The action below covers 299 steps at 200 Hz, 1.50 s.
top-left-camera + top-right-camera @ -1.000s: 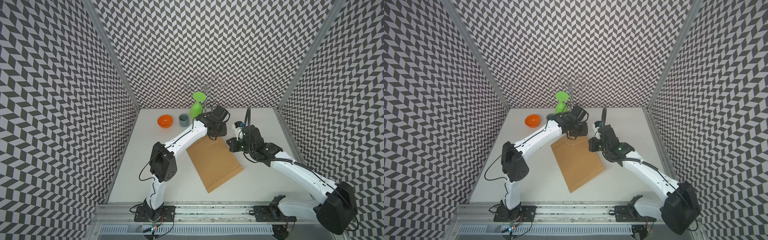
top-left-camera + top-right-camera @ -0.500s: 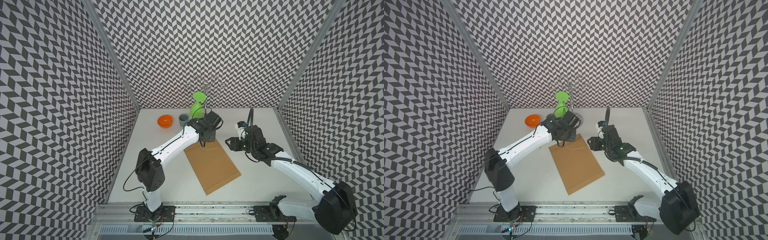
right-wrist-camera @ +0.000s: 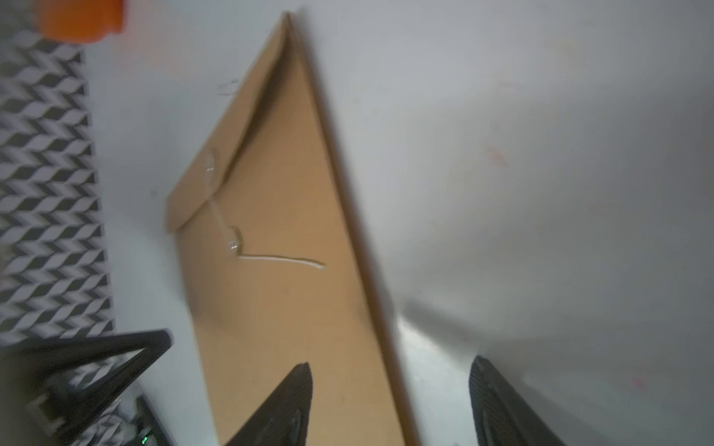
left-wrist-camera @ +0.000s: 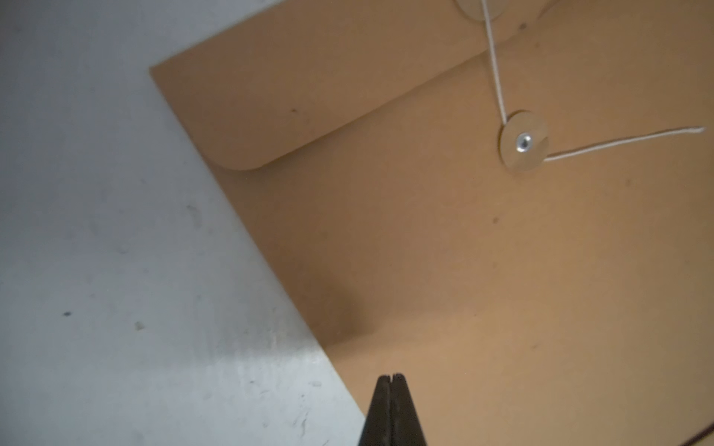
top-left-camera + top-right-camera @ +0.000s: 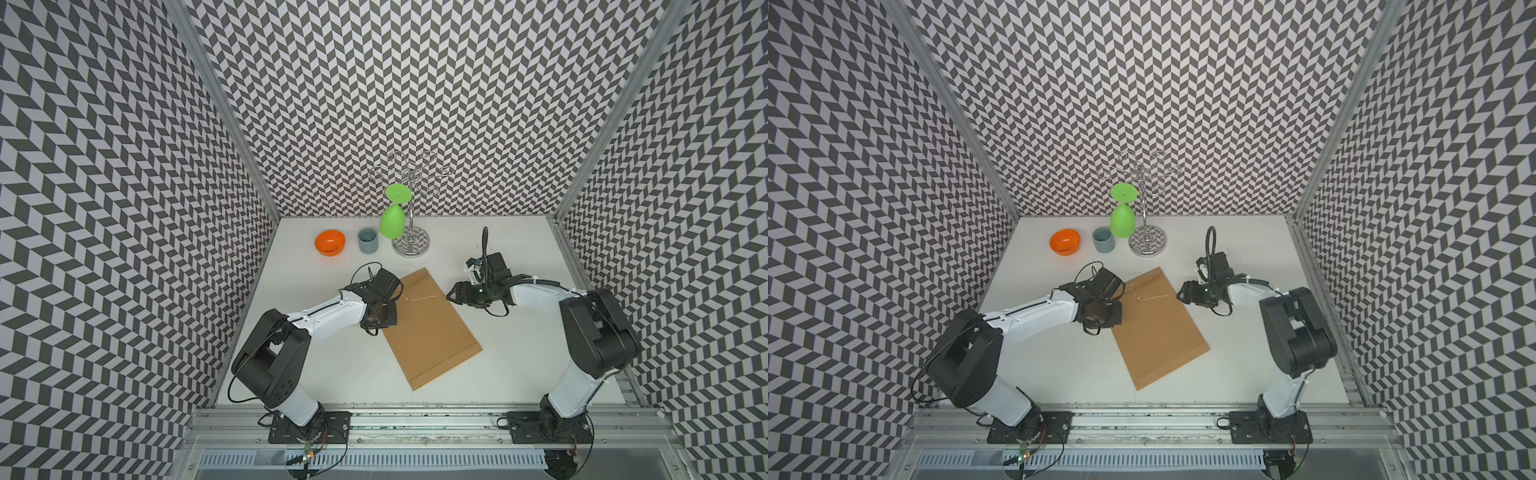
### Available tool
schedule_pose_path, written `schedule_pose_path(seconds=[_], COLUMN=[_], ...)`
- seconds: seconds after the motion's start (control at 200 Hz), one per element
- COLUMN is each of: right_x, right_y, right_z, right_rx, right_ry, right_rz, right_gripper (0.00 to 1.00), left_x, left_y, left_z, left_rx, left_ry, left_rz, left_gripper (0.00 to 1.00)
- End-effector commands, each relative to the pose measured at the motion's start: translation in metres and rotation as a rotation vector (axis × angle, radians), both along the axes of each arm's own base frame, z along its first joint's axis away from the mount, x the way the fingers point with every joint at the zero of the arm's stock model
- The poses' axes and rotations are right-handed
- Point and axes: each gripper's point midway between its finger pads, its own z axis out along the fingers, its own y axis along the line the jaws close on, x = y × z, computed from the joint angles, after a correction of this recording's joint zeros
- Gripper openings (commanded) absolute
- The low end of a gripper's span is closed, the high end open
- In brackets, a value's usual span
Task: Open the file bag
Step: Pick up the file bag from the center of the board.
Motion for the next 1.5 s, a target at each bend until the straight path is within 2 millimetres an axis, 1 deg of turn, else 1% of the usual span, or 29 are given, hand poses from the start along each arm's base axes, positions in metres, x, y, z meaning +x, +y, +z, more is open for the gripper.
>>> schedule_pose_path(seconds=[0.0,0.055,0.115,0.235,0.33,0.446,0.511,0.546,0.561,0.596,0.621,0.696,0.786,0.796,0.826,0.906,0.971,1.011,1.071,1.132,1.187,1.322,1.407,1.492], right_x=[0.006,0.004,0.001,-0.003,-0.005,-0.009,-0.009,-0.009,-0.009,-0.008,-0.008,-0.007,-0.004,-0.004,-0.004,-0.003,-0.003,-0.005,-0.007,-0.01,-0.013,-0.019,-0.024,-0.025], right_y=[0.008,0.009,0.011,0.019,0.024,0.029,0.029,0.028,0.028,0.028,0.028,0.029,0.029,0.03,0.029,0.027,0.025,0.024,0.023,0.021,0.019,0.014,0.014,0.013], right_z=[-0.011,-0.017,-0.02,-0.018,-0.015,-0.018,-0.021,-0.023,-0.023,-0.022,-0.02,-0.012,0.006,0.008,0.014,0.035,0.053,0.064,0.079,0.093,0.103,0.13,0.151,0.168], right_rx=[0.014,0.018,0.029,0.083,0.113,0.149,0.148,0.141,0.14,0.138,0.14,0.147,0.16,0.161,0.162,0.167,0.174,0.181,0.191,0.192,0.197,0.199,0.208,0.177], right_ry=[-0.011,0.002,0.01,0.023,0.025,0.053,0.062,0.067,0.069,0.066,0.063,0.048,0.01,0.005,-0.01,-0.052,-0.091,-0.113,-0.145,-0.172,-0.19,-0.237,-0.284,-0.333], right_rz=[0.051,0.064,0.079,0.112,0.133,0.155,0.154,0.148,0.147,0.145,0.145,0.144,0.141,0.14,0.136,0.119,0.103,0.096,0.086,0.076,0.067,0.046,0.043,0.031], right_gripper=[0.62,0.59,0.53,0.42,0.35,0.28,0.2,0.13,0.12,0.04,0.0,0.0,0.0,0.0,0.0,0.0,0.0,0.0,0.0,0.0,0.0,0.0,0.0,0.0], left_x=[0.01,0.01,0.009,0.006,0.003,0.001,0.0,0.0,0.0,0.0,0.001,0.003,0.008,0.009,0.011,0.021,0.031,0.038,0.044,0.049,0.048,0.035,0.031,0.04], left_y=[-0.007,-0.004,0.0,0.004,0.006,0.006,0.007,0.007,0.007,0.007,0.006,0.007,0.008,0.009,0.01,0.015,0.02,0.024,0.029,0.031,0.035,0.04,0.035,0.027], left_z=[-0.009,-0.015,-0.022,-0.035,-0.043,-0.049,-0.052,-0.052,-0.052,-0.052,-0.051,-0.048,-0.041,-0.04,-0.037,-0.019,0.004,0.021,0.045,0.072,0.093,0.134,0.161,0.191], left_rx=[-0.062,-0.062,-0.062,-0.064,-0.06,-0.062,-0.062,-0.063,-0.062,-0.063,-0.065,-0.064,-0.07,-0.071,-0.075,-0.112,-0.167,-0.218,-0.311,-0.441,-0.565,-0.847,-0.918,-0.915], left_ry=[-0.011,-0.006,0.009,0.032,0.048,0.059,0.065,0.064,0.065,0.064,0.06,0.051,0.037,0.034,0.026,-0.023,-0.093,-0.147,-0.227,-0.303,-0.363,-0.48,-0.542,-0.56], left_rz=[0.02,0.025,0.031,0.038,0.039,0.04,0.042,0.042,0.042,0.042,0.043,0.045,0.054,0.055,0.061,0.092,0.123,0.138,0.159,0.168,0.172,0.17,0.119,0.074], left_gripper=[0.0,0.0,0.0,0.0,0.0,0.0,0.0,0.0,0.0,0.0,0.0,0.0,0.0,0.01,0.09,0.32,0.48,0.55,0.61,0.64,0.67,0.69,0.7,0.7])
